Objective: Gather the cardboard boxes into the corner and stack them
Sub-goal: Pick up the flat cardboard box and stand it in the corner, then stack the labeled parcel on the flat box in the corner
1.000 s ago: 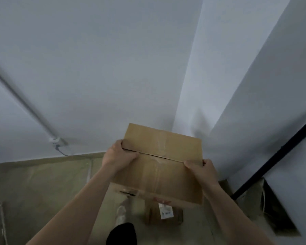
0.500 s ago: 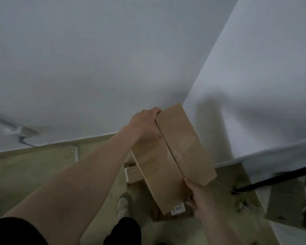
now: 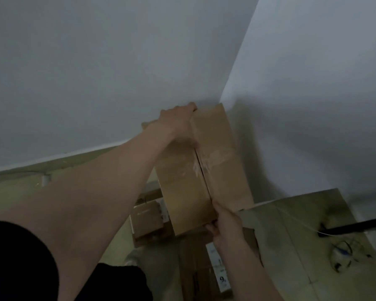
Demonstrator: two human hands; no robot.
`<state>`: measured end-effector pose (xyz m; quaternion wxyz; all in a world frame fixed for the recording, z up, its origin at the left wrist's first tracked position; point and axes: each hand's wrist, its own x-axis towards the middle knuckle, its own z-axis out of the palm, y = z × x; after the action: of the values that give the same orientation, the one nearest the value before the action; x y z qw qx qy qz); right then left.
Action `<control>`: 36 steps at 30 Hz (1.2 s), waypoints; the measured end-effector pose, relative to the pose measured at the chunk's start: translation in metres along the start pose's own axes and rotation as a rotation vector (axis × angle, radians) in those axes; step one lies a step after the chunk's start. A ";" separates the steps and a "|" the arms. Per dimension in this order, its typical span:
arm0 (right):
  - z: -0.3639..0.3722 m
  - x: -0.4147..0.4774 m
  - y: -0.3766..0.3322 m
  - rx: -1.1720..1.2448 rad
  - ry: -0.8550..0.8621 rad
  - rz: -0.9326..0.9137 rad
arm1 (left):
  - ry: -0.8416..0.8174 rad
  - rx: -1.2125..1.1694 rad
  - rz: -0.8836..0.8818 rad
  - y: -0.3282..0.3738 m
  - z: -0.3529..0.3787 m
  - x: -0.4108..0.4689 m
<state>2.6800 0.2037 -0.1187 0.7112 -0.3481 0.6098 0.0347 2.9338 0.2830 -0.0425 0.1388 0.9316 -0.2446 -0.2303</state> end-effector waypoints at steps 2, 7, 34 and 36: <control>0.011 0.030 0.005 0.027 0.032 0.001 | 0.015 0.039 0.001 -0.004 0.023 0.023; 0.029 0.094 0.021 0.085 0.074 0.012 | 0.054 0.106 -0.023 -0.021 0.089 0.076; 0.006 0.169 0.005 0.283 -0.096 0.083 | 0.304 -1.325 -0.842 -0.070 0.272 0.030; 0.013 0.170 0.004 0.259 -0.144 0.057 | 0.274 -1.373 -0.741 -0.066 0.266 0.033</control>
<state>2.7326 0.1497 -0.2718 0.7907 -0.2324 0.5663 0.0007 2.8528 0.2827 -0.3070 0.6257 0.6784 0.2974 -0.2444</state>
